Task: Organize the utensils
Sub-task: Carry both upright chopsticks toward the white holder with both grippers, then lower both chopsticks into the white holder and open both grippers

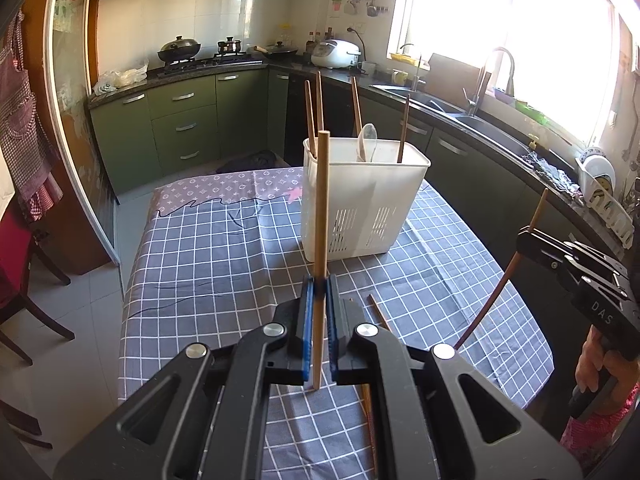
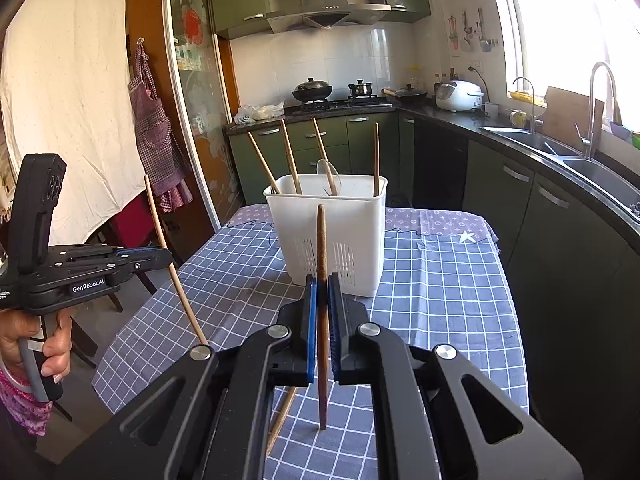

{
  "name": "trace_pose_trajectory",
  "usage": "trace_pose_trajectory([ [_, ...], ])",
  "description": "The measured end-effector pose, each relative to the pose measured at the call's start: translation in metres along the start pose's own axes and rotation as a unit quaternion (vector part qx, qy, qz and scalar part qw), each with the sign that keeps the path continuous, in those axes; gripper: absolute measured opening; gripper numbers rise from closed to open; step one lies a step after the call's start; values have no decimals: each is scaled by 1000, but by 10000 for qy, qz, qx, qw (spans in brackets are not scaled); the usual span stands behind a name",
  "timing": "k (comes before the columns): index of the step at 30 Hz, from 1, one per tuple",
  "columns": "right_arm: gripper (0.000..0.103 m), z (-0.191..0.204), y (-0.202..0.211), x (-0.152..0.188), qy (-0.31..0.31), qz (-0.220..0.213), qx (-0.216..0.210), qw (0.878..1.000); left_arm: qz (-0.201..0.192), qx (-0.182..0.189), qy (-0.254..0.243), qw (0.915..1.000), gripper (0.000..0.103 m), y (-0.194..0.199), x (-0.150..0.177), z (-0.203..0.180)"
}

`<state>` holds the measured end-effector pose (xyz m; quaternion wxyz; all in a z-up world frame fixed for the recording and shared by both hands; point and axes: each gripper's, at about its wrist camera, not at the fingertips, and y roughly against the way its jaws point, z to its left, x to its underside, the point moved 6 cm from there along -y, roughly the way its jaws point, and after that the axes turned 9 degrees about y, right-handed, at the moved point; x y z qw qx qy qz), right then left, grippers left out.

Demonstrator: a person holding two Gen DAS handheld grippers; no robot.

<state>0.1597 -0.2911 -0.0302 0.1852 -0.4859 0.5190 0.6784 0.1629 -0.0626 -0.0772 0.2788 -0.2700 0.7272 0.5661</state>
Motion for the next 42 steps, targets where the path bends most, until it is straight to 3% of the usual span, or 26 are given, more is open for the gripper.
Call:
trace_pose_trajectory([
  [11, 6, -1, 5, -31, 95, -242, -42, 9997, -28, 100, -123, 9999, 6, 0, -16, -11],
  [20, 6, -10, 12, -85, 148, -588, -126, 9981, -143, 315, -300, 9989, 6, 13, -47, -32],
  [29, 6, -26, 12, -155, 105, -929, -149, 9955, -435, 633, -491, 9958, 6, 36, -103, -62],
  [37, 6, -50, -1, -219, 98, -1272, 76, 9918, -1071, 614, -603, 9905, 6, 51, -167, -87],
  [42, 6, -66, -30, -235, 70, -1233, 213, 9921, -1295, 415, -578, 9890, 6, 31, -193, -88],
])
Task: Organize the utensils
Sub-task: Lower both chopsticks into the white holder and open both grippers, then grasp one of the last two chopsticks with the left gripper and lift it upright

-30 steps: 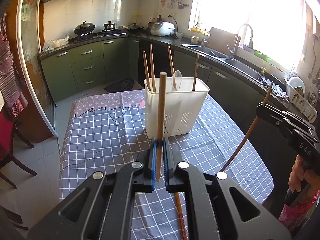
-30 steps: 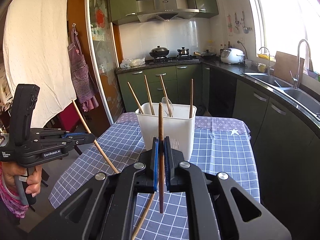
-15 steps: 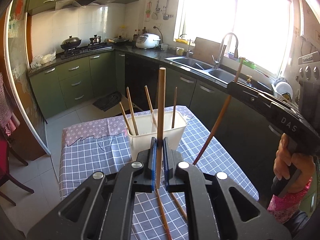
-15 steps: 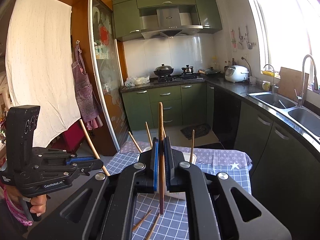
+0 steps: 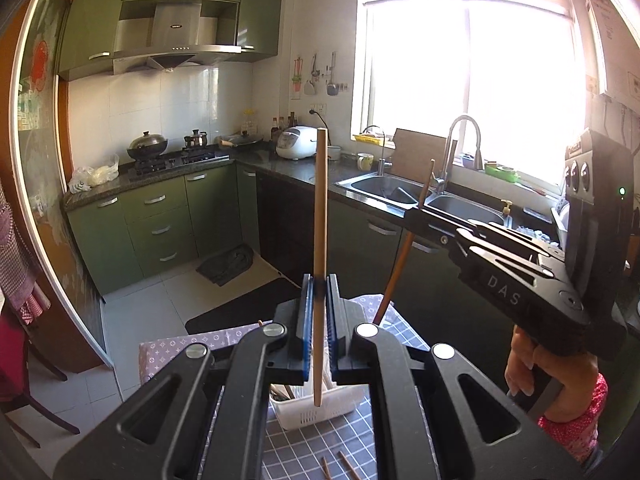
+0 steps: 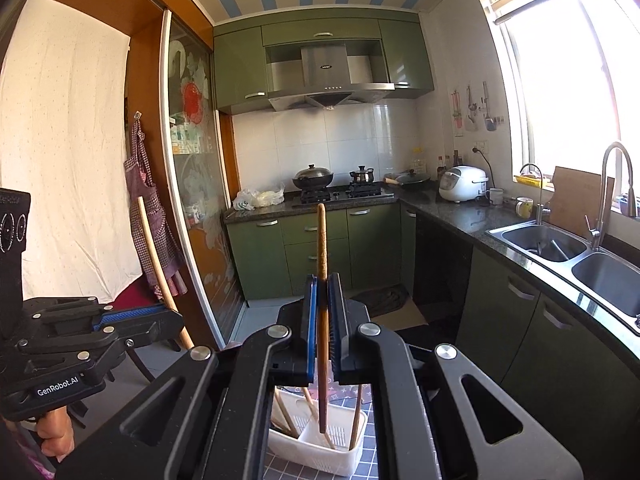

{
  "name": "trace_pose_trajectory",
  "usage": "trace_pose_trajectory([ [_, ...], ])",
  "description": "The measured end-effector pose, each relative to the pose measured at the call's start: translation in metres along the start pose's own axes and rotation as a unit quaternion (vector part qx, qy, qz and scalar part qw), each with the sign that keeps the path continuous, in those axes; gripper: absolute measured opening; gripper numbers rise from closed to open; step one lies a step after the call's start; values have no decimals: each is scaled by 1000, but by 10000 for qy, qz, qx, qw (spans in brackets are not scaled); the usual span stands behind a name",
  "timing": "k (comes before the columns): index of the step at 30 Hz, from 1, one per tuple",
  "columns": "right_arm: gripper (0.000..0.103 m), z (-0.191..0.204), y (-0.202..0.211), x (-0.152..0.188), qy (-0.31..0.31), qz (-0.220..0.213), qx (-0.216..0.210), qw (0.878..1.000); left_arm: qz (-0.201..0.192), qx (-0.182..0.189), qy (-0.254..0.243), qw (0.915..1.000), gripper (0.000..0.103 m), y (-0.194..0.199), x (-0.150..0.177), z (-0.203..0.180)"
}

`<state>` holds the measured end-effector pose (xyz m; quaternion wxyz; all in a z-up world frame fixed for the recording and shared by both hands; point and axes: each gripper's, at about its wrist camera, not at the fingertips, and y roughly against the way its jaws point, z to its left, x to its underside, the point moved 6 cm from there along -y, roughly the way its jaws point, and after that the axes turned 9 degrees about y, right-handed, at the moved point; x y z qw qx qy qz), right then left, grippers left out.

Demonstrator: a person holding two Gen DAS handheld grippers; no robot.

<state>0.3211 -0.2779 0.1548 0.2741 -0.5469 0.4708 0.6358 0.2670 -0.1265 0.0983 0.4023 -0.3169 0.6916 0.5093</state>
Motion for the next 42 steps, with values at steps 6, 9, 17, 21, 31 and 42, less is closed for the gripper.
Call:
trace_pose_trajectory([
  [6, 6, -7, -48, 43, -130, 464, -3, 9988, 277, -199, 160, 9993, 6, -52, 20, 21],
  [9, 6, -7, -63, 70, -176, 721, -13, 9972, 584, -296, 212, 9976, 6, -74, 41, 26],
  [17, 13, -2, -57, 97, -158, 917, -151, 9955, 1070, -372, 306, 9931, 22, -82, 70, 34],
  [21, 17, 6, -13, 96, -90, 664, -108, 9977, 942, -336, 297, 9945, 29, -50, 70, 32],
  [31, 47, 16, 43, 225, -125, 1844, 247, 9825, 2670, -275, 734, 9605, 44, -41, 214, 52],
  [42, 49, 1, 36, 315, -771, 2601, 156, 9624, 3962, -343, 790, 9141, 38, -84, 308, 45],
])
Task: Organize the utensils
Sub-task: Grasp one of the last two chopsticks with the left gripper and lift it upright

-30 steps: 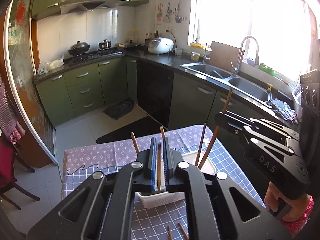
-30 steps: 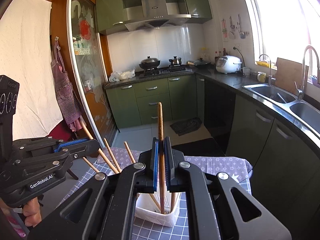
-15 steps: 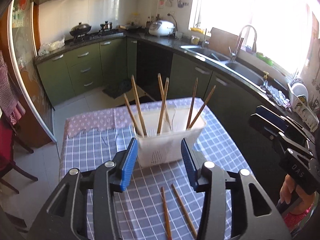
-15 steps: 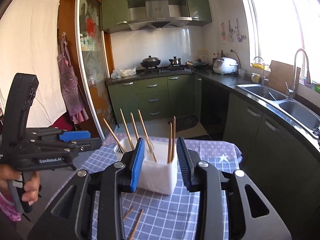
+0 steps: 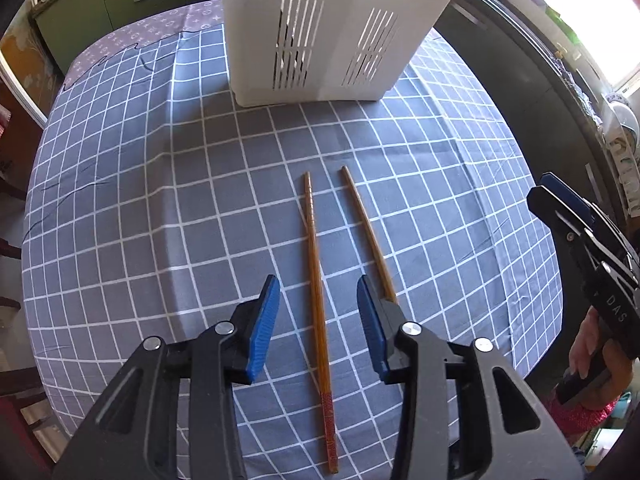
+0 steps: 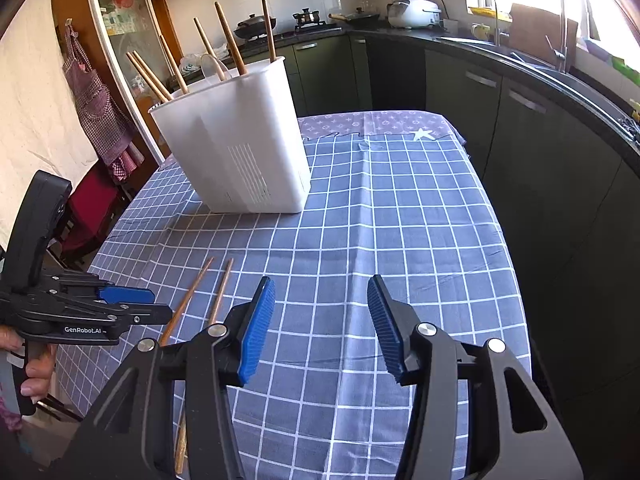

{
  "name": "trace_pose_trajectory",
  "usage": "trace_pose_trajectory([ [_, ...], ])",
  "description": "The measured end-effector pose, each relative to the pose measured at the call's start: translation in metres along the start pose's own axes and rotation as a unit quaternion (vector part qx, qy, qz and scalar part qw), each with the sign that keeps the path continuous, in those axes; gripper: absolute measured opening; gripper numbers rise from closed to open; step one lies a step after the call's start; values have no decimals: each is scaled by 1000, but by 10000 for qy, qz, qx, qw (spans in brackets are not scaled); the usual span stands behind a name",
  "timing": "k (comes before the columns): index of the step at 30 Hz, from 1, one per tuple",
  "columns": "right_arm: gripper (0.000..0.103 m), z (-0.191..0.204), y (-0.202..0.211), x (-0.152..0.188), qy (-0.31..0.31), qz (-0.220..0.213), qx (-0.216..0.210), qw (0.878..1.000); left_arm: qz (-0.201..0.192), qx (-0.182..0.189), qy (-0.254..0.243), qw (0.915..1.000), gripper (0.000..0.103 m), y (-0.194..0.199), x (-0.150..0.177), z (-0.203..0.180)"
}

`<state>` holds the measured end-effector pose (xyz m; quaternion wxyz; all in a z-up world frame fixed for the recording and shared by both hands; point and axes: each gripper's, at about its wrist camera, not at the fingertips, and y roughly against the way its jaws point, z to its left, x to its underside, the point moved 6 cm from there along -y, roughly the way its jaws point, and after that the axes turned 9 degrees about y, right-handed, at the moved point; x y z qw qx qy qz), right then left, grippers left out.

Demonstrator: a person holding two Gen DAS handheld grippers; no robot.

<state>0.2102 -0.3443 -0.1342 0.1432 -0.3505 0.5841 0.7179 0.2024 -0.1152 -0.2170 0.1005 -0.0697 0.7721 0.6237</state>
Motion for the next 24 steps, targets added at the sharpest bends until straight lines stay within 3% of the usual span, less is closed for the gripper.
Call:
trace_pose_trajectory([
  [3, 50, 0, -2, 1, -23, 1, -45, 10000, 26, -96, -75, 9999, 38, -5, -3, -6],
  [7, 51, 2, -1, -3, -54, -33, -124, 9999, 103, -285, -98, 9995, 27, -14, -3, -10],
  [10, 52, 2, -2, -6, -65, -44, -167, 9998, 128, -323, -74, 9994, 26, -26, -4, -17],
  [21, 53, -2, 2, -8, -133, -55, -162, 9998, -218, -721, -189, 9970, 16, -40, 16, -29],
  [24, 53, 0, 2, -9, -113, -50, -173, 9998, -227, -676, -156, 9973, 7, -39, 17, -28],
])
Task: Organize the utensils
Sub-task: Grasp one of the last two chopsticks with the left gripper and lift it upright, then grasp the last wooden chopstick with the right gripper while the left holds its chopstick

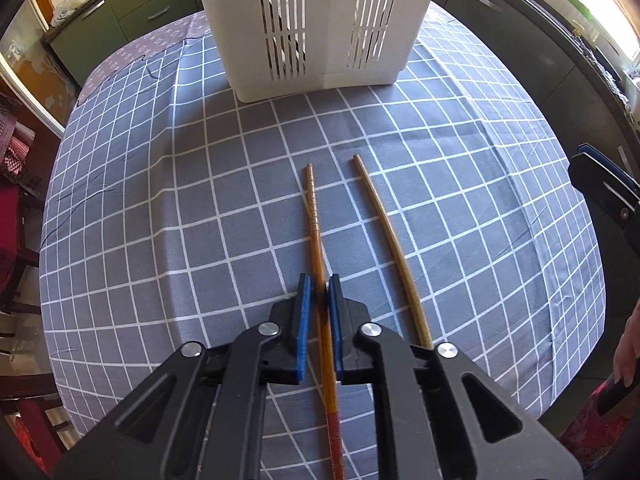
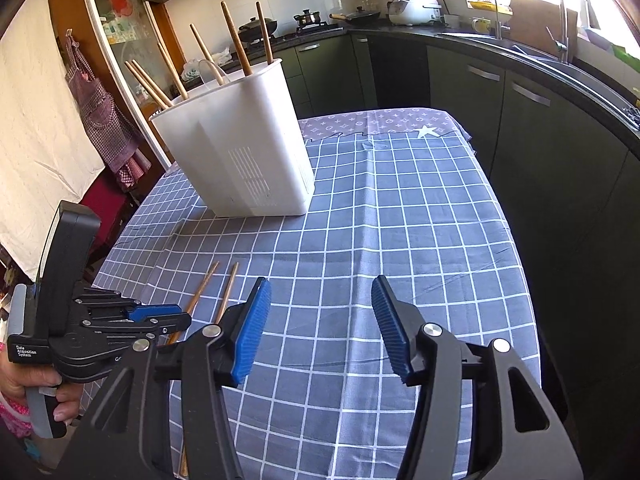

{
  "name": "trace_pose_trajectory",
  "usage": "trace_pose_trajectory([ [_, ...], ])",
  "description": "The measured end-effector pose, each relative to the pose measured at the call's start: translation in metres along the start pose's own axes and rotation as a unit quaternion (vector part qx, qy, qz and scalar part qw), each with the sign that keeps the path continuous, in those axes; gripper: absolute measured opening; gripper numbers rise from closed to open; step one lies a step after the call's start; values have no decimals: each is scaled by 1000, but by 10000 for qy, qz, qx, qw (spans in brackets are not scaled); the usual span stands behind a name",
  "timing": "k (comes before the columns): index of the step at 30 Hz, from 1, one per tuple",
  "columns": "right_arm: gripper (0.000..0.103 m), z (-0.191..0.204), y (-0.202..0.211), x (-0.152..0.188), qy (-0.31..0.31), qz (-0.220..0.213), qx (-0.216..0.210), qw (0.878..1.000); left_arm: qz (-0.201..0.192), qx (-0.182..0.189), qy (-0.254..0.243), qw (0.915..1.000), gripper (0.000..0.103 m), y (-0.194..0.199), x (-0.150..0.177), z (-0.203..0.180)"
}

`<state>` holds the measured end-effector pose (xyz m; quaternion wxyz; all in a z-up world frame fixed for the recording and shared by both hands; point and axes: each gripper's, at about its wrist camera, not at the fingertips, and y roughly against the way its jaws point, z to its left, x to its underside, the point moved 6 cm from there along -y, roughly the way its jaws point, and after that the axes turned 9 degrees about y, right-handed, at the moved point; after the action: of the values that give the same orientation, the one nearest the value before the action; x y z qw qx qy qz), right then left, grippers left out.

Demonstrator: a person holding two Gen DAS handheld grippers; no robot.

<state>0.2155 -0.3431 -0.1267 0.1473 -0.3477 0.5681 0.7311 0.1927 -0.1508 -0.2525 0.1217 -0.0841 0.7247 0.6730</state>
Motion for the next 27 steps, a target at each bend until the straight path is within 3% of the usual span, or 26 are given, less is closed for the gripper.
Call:
trace_pose_trajectory([
  [9, 53, 5, -4, -1, 39, 87, 7, 10000, -125, 208, 163, 9996, 7, 11, -1, 21],
  [22, 54, 55, -47, -8, 509, 774, -655, 9935, -1453, 463, 607, 9864, 6, 109, -18, 71],
  [27, 54, 85, -72, -6, 831, 1098, -654, 9883, -1826, 531, 652, 9796, 6, 129, -27, 78],
])
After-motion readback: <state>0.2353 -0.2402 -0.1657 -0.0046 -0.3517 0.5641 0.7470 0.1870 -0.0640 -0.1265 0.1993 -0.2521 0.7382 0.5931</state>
